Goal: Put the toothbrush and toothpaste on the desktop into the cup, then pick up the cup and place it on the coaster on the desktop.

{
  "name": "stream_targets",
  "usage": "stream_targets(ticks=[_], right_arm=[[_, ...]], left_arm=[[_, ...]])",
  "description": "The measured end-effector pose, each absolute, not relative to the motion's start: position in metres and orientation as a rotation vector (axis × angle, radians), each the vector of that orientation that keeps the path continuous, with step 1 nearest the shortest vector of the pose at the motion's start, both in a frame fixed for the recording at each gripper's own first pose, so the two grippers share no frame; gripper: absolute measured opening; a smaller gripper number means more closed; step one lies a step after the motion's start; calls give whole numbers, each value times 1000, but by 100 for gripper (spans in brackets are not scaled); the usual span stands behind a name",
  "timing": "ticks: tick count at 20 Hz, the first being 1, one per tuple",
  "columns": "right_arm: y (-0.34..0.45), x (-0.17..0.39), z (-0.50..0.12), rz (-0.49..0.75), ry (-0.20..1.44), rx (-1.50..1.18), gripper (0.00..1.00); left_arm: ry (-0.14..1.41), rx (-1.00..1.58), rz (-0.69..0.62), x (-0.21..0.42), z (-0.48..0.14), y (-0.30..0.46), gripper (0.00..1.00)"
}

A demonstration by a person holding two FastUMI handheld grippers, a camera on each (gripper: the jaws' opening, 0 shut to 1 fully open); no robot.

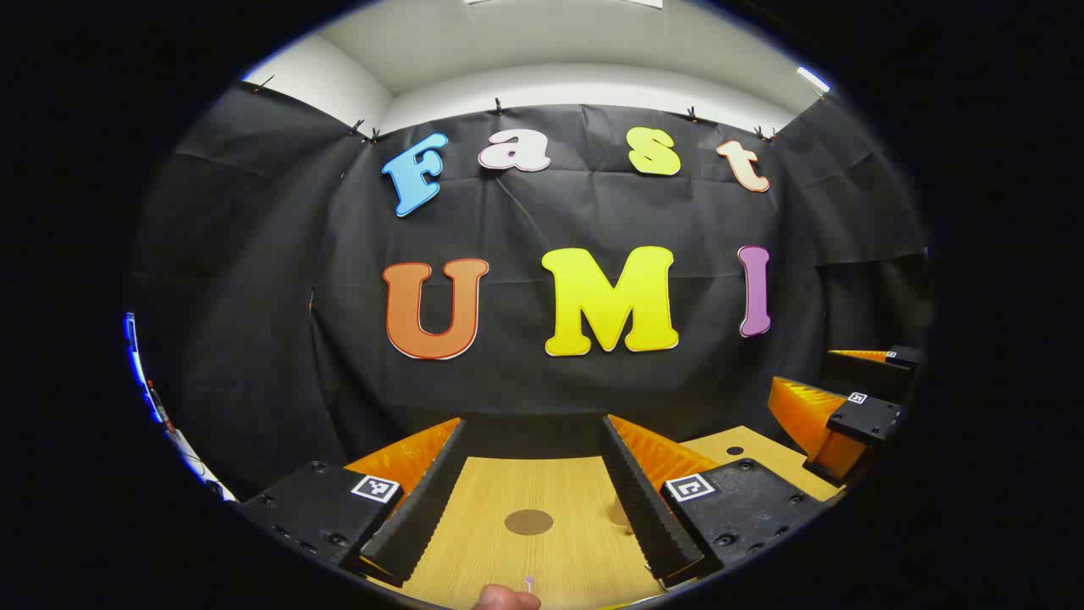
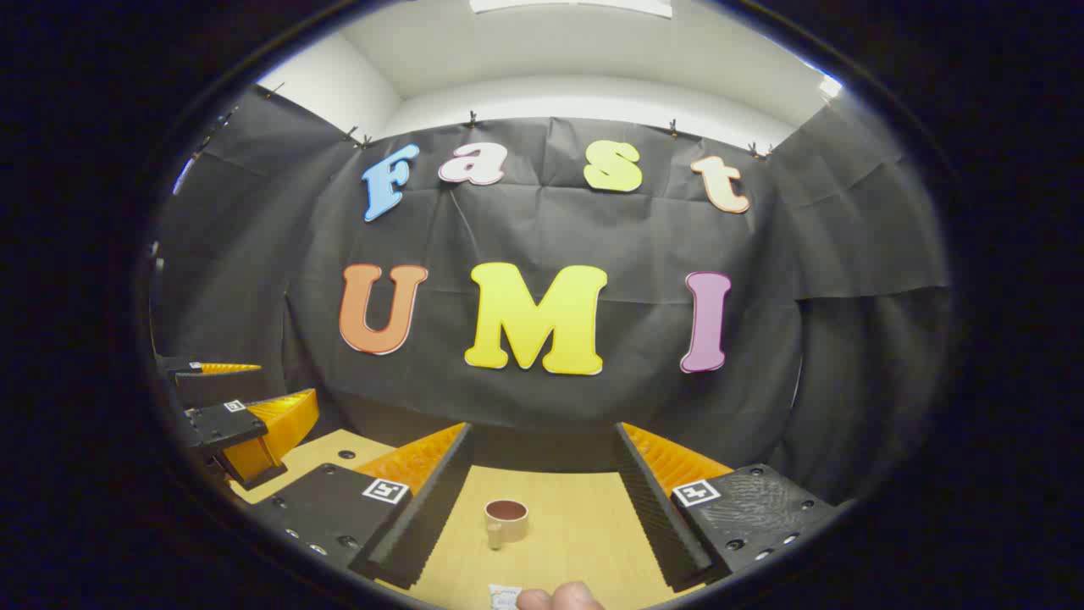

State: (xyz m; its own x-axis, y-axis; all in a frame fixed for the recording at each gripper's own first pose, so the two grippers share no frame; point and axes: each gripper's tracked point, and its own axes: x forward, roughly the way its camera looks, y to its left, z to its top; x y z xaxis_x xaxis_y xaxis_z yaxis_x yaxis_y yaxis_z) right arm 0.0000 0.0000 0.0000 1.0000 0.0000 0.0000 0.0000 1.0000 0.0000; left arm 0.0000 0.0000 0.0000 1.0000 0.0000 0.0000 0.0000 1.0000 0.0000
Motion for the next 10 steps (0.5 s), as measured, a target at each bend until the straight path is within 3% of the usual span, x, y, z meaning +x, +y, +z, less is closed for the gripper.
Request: stream_targets(ticks=[10], right_arm=[[3, 15, -6, -12, 29, 31, 96]], left_arm=[[8, 1, 2, 10, -1, 7, 98]])
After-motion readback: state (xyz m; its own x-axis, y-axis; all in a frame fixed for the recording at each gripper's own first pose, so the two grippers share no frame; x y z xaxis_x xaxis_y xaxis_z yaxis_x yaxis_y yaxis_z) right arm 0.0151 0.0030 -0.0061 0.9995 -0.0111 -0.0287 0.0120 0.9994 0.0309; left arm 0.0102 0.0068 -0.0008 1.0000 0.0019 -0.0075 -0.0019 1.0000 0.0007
